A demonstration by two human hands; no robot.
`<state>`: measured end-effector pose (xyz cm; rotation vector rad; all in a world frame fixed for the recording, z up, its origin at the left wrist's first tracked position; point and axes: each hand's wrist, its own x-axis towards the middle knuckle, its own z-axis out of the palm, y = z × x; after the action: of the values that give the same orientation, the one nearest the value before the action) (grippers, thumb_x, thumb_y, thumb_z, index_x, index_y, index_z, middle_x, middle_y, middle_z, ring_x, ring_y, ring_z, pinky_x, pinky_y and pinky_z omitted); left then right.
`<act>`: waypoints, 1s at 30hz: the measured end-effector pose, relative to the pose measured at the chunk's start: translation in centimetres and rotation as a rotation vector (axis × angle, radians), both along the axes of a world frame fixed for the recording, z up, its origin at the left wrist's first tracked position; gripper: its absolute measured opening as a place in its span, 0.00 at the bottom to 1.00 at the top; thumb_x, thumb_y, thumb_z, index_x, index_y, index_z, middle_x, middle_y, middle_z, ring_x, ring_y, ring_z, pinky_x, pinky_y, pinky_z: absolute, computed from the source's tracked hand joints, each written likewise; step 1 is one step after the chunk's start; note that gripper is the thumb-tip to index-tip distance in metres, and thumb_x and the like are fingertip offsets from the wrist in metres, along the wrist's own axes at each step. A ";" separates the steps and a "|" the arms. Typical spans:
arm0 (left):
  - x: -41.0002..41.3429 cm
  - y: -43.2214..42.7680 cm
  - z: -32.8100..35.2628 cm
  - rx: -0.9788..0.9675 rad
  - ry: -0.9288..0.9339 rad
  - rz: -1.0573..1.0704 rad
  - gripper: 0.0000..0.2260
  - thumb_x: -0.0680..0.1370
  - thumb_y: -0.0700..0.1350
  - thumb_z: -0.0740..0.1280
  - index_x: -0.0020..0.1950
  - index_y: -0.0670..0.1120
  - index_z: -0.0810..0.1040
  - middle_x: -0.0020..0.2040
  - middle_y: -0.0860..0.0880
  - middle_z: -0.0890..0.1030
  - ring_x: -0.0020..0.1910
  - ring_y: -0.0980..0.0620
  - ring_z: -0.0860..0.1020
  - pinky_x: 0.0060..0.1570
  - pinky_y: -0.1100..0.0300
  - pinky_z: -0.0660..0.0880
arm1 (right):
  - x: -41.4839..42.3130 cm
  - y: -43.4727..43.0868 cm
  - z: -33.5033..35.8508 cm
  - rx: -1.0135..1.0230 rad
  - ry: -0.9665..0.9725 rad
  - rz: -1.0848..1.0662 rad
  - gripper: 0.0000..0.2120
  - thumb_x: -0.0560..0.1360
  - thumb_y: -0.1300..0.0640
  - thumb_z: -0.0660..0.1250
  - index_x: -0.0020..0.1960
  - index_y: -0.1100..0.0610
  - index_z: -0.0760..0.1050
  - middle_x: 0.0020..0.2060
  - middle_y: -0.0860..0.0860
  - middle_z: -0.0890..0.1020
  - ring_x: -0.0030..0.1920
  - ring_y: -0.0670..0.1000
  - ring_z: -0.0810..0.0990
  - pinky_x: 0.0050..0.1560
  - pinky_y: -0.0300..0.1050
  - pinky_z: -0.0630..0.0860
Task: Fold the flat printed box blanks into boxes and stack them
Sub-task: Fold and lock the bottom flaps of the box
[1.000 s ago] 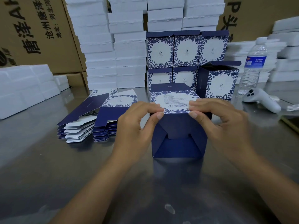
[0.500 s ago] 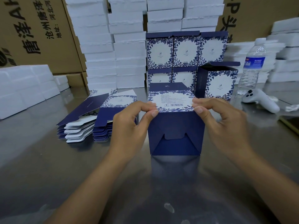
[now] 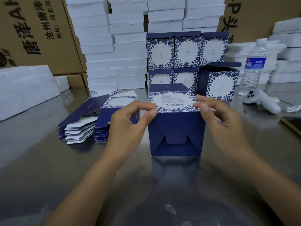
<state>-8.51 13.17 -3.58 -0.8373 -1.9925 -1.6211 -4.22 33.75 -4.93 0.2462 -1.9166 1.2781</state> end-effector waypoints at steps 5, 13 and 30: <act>-0.3 0.2 -1.6 -0.236 -0.088 -0.042 0.31 0.74 0.46 0.71 0.70 0.68 0.62 0.73 0.64 0.62 0.73 0.64 0.59 0.73 0.54 0.60 | 0.3 0.0 -0.6 0.259 -0.125 0.005 0.23 0.67 0.49 0.74 0.57 0.39 0.68 0.66 0.39 0.68 0.69 0.39 0.65 0.69 0.44 0.65; -0.5 0.8 -2.7 -0.214 0.026 0.072 0.27 0.75 0.45 0.70 0.68 0.64 0.66 0.66 0.66 0.71 0.65 0.63 0.70 0.59 0.63 0.72 | 0.3 -0.3 -0.6 0.254 -0.007 -0.127 0.23 0.68 0.61 0.75 0.60 0.54 0.73 0.59 0.46 0.75 0.62 0.44 0.73 0.62 0.38 0.68; 0.1 1.1 -2.4 -0.166 0.105 0.220 0.24 0.73 0.47 0.73 0.67 0.59 0.71 0.61 0.65 0.74 0.55 0.69 0.72 0.53 0.73 0.70 | 0.7 -0.9 -0.4 0.173 0.030 -0.138 0.23 0.68 0.60 0.75 0.56 0.45 0.70 0.56 0.38 0.74 0.57 0.40 0.74 0.56 0.40 0.73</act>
<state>-8.45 14.30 -6.01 -0.7168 -2.0839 -1.2785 -3.53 32.86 -5.33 0.2158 -1.9844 1.0153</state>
